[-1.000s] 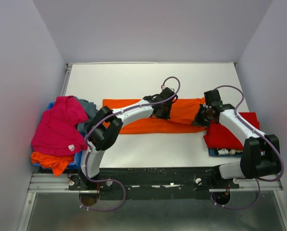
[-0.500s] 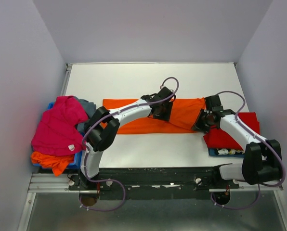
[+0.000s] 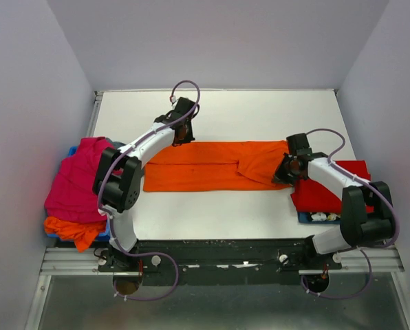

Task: Fold and stack the t-shirts
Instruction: Rotate the tshirt 90 degrees

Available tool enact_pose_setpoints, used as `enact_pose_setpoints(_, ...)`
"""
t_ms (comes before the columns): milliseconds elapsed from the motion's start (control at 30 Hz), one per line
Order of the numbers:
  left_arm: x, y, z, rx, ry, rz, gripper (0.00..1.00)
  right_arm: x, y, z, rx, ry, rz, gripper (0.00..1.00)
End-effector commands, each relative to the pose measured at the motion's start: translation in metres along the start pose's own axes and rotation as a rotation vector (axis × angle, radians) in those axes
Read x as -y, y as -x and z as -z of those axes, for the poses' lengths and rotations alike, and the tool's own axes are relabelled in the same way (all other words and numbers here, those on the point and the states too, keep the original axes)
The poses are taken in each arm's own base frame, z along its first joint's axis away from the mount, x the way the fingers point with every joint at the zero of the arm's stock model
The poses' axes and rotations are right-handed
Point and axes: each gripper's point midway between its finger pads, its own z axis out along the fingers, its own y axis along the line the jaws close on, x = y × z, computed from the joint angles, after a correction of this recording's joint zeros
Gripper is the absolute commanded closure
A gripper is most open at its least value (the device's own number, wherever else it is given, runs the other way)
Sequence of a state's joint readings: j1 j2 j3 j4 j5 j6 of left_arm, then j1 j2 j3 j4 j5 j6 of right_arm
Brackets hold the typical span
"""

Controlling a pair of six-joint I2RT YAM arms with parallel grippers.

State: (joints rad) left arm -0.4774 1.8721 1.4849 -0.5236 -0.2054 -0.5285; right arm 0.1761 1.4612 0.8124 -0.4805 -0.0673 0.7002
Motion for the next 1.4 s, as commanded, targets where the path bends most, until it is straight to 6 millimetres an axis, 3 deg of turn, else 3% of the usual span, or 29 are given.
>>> enact_pose_setpoints(0, -0.036, 0.006, -0.025, 0.011, 0.122, 0.028, 1.0, 0.001, 0.011, -0.012, 0.036, -0.047, -0.04, 0.99)
enact_pose_setpoints(133, -0.061, -0.003, -0.039, -0.025, 0.179, 0.072, 1.0, 0.01, 0.011, -0.025, 0.01, -0.122, -0.071, 0.99)
enact_pose_setpoints(300, -0.087, -0.033, -0.054, -0.099, 0.257, 0.095, 1.0, 0.006, 0.015, -0.034, 0.002, -0.145, -0.1, 0.99)
enact_pose_setpoints(600, -0.101, -0.078, -0.064, -0.19, 0.27, 0.106, 1.0, -0.043, 0.03, -0.052, -0.022, -0.086, -0.085, 0.99)
enact_pose_setpoints(867, -0.096, -0.102, -0.047, -0.223, 0.227, 0.112, 1.0, -0.093, 0.06, -0.078, -0.055, -0.065, -0.061, 0.99)
enact_pose_setpoints(1067, -0.079, -0.132, -0.034, -0.282, 0.175, 0.099, 1.0, -0.111, 0.081, -0.101, -0.07, -0.095, -0.056, 0.99)
enact_pose_setpoints(1367, -0.049, -0.183, -0.021, -0.337, 0.088, 0.105, 1.0, -0.131, 0.099, -0.108, -0.06, -0.069, -0.026, 0.99)
